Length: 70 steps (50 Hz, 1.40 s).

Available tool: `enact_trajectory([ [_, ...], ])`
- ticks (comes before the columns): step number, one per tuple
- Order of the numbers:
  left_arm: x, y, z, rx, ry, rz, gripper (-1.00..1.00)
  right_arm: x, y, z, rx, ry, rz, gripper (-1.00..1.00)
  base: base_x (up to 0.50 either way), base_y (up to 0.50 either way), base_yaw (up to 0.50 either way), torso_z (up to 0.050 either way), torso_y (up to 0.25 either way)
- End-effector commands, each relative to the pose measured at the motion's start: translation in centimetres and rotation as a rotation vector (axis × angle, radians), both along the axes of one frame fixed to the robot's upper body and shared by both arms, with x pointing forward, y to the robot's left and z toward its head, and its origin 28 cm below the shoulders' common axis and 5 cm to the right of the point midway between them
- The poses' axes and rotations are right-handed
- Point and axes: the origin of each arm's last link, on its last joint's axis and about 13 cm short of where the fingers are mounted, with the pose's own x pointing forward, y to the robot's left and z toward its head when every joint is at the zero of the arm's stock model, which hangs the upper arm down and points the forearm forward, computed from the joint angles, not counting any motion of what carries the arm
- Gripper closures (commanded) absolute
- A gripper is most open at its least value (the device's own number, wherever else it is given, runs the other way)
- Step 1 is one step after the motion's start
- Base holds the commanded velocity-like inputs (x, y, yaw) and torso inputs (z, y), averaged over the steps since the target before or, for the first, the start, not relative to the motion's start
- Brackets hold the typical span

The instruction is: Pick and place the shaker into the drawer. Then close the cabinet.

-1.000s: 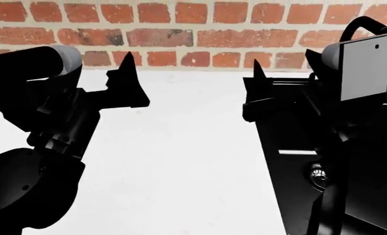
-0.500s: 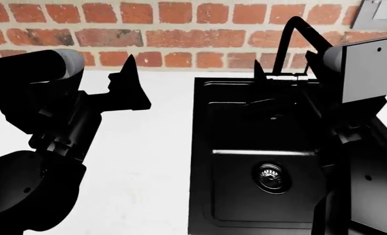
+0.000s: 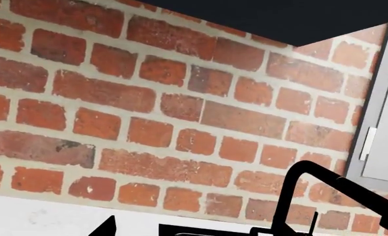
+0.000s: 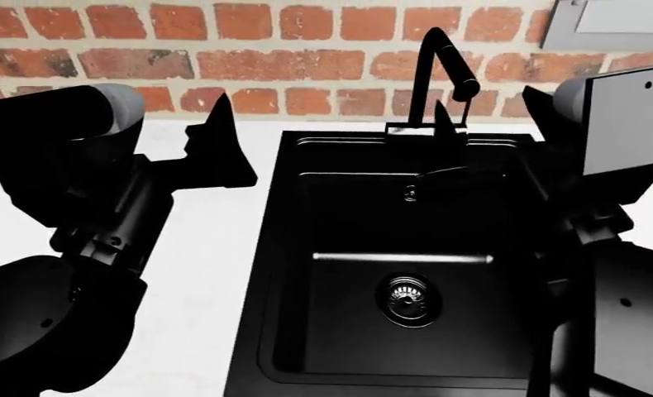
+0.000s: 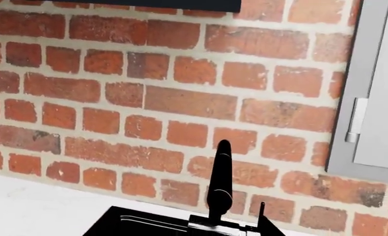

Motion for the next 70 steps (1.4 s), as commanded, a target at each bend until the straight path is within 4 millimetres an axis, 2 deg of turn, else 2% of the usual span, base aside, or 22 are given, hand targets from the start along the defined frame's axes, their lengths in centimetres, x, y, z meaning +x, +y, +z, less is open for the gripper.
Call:
enact_trajectory([
  [1,0.5,0.1,0.3,-0.018,-0.027,0.007,-1.00,-0.3,-0.8,-0.1,-0.028,0.032,-0.069,-1.00,0.00,0.00,0.00,0.000,0.000],
  [6,0.4,0.1,0.2,-0.015,-0.022,0.002,-1.00,-1.6,-3.1,1.4,-0.054,0.023,-0.211,-1.00,0.00,0.00,0.00,0.000,0.000],
  [12,0.3,-0.1,0.2,0.001,-0.015,-0.014,-1.00,-2.9,-4.9,5.4,-0.103,-0.060,-0.322,-1.00,0.00,0.00,0.00,0.000,0.000],
  [15,0.3,-0.1,0.5,0.007,-0.012,-0.017,-1.00,-4.3,-5.2,8.2,-0.156,-0.158,-0.387,-1.00,0.00,0.00,0.00,0.000,0.000],
  [19,0.6,-0.1,0.4,0.007,-0.008,-0.019,-1.00,-6.8,-4.3,13.0,-0.281,-0.336,-0.448,-1.00,0.00,0.00,0.00,0.000,0.000],
  [24,0.8,-0.3,0.0,0.002,-0.009,-0.034,-1.00,-9.6,-2.5,18.4,-0.403,-0.575,-0.412,-1.00,0.00,0.00,0.00,0.000,0.000],
  [26,0.8,-0.4,0.0,-0.002,-0.011,-0.039,-1.00,-10.0,-1.8,20.5,-0.485,-0.672,-0.395,-1.00,0.00,0.00,0.00,0.000,0.000],
  [29,0.8,-0.4,0.0,-0.011,-0.014,-0.043,-1.00,-9.9,-0.6,23.3,-0.560,-0.743,-0.281,-1.00,0.00,0.00,0.00,0.000,0.000],
  [35,0.7,-0.3,0.7,-0.028,-0.018,-0.043,-1.00,-7.9,1.4,26.8,-0.587,-0.698,0.014,-1.00,0.00,0.00,0.00,0.005,0.006],
  [42,0.7,-0.1,-0.1,-0.040,-0.021,-0.035,-1.00,-2.0,4.5,30.9,-0.660,-0.553,0.315,-1.00,0.00,0.00,0.00,0.008,0.010],
  [47,0.5,0.4,0.6,-0.049,-0.022,-0.015,-1.00,1.9,7.0,32.9,-0.721,-0.504,0.385,-1.00,0.01,0.00,0.00,0.011,0.008],
  [50,0.4,0.7,0.0,-0.053,-0.021,-0.007,-1.00,3.7,7.7,33.8,-0.737,-0.486,0.395,-1.00,0.01,0.00,0.01,0.016,0.014],
  [56,0.3,1.1,-0.2,-0.060,-0.020,0.003,-1.00,6.0,7.6,33.0,-0.753,-0.450,0.375,-1.00,0.02,0.01,0.01,0.016,0.011],
  [64,0.0,2.0,-0.5,-0.068,-0.012,0.040,-1.00,9.1,5.9,31.1,-0.748,-0.345,0.297,-1.00,0.02,0.01,0.02,0.016,0.009],
  [70,-0.2,2.5,-1.0,-0.070,0.001,0.062,-1.00,10.6,5.0,29.5,-0.733,-0.263,0.241,-1.00,0.03,0.01,0.02,0.015,0.002],
])
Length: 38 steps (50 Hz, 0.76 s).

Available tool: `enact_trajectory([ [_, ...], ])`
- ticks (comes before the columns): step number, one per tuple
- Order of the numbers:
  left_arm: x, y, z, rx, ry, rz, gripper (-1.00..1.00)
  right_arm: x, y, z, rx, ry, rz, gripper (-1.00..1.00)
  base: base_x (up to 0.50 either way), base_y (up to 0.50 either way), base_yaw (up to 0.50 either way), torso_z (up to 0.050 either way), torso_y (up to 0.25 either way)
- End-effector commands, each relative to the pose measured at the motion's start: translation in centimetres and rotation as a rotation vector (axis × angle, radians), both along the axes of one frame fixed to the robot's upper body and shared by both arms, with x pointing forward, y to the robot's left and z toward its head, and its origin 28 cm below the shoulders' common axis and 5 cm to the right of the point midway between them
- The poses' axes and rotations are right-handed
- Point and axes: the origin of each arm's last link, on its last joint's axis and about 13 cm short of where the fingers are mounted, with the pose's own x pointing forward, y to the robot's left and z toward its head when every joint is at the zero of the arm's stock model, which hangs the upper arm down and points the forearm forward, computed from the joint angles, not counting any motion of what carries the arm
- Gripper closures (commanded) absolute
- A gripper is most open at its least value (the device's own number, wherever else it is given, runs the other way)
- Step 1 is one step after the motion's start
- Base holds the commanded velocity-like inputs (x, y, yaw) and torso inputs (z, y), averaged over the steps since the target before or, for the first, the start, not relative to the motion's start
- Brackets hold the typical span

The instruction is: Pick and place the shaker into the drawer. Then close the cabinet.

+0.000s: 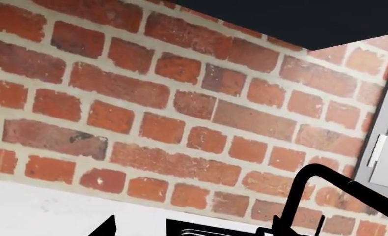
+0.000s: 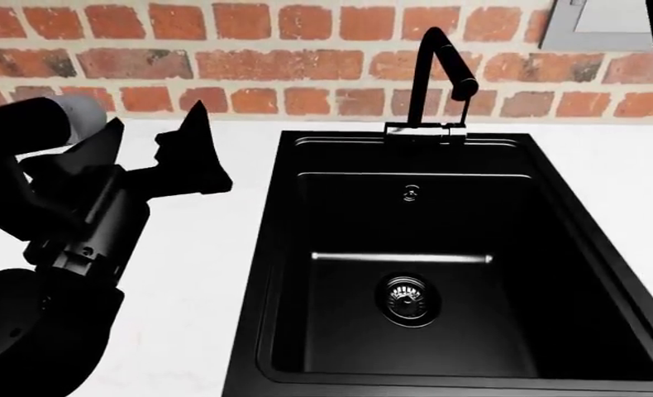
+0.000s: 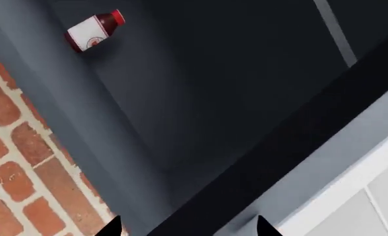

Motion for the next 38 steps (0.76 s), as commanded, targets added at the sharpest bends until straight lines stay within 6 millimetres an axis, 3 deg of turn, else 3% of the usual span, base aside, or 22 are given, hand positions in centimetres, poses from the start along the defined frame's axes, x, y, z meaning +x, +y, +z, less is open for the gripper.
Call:
enact_trajectory([
  [1,0.2,1.0,-0.5,-0.023,-0.010,0.048,-1.00,16.1,-2.6,2.0,0.096,0.194,0.429,-1.00,0.02,0.01,0.02,0.012,0.000],
  [9,0.2,1.2,-0.7,-0.022,-0.002,0.058,-1.00,16.8,-4.0,1.3,0.132,0.206,0.345,-1.00,0.02,0.01,0.01,0.004,0.000],
  [38,-0.4,1.0,-0.2,0.001,-0.002,0.061,-1.00,16.5,-5.4,1.5,0.224,0.174,0.247,-1.00,0.02,0.01,0.01,0.001,-0.001],
])
